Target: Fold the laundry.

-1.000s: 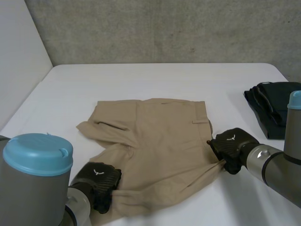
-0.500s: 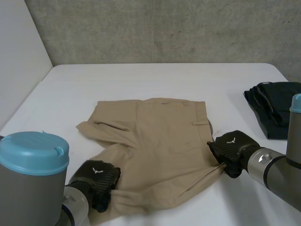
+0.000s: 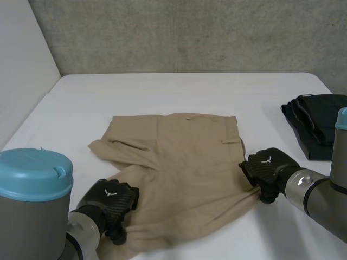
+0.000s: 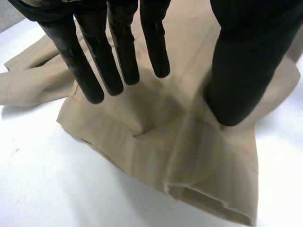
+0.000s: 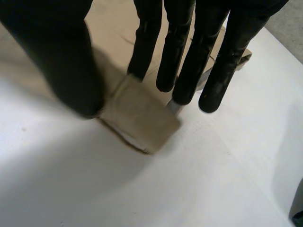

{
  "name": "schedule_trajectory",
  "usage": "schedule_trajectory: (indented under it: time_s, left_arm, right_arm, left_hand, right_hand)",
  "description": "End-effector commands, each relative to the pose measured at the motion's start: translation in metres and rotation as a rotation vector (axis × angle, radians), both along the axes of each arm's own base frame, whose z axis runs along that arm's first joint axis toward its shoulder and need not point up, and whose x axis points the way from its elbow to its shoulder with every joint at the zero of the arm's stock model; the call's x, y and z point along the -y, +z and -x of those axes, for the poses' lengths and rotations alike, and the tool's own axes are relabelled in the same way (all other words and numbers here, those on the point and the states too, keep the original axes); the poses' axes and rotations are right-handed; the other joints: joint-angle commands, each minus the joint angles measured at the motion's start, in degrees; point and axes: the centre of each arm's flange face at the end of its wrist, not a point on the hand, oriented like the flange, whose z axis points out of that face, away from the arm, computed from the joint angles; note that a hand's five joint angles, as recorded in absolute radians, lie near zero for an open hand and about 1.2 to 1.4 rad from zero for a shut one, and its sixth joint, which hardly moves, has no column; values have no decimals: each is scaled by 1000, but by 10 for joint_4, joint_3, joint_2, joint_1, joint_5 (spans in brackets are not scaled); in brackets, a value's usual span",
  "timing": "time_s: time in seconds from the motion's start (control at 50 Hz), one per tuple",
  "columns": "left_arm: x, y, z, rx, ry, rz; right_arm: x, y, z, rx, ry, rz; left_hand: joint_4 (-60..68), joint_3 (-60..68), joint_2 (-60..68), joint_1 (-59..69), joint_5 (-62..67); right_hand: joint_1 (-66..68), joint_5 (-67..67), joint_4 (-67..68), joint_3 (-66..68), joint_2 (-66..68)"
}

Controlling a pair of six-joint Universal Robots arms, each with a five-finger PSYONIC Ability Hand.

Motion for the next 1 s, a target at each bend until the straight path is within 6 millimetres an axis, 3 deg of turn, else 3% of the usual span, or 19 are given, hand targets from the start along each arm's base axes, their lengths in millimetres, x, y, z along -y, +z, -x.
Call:
schedule_trajectory:
  time_s: [0.02, 0.5, 1.0]
  left_arm:
    - [1, 3, 1, -7, 1, 9]
    - [31, 5, 3, -113, 32, 87]
    - [27, 9, 4, -133, 19, 93]
  right_arm:
    - [3, 1, -1, 19, -9, 32]
    - [8, -8, -3, 115, -55, 85]
    - [6, -9, -2, 115, -55, 77]
  left_hand:
    - [-2, -5, -3, 3, -2]
    - [-9, -11, -10, -4, -9]
    - [-14, -16, -15, -9, -14]
  right_hand:
    - [-16, -87, -83, -82, -75]
    - [-152, -224, -219, -218, -211]
    - [-159, -230, -226, -225, -218]
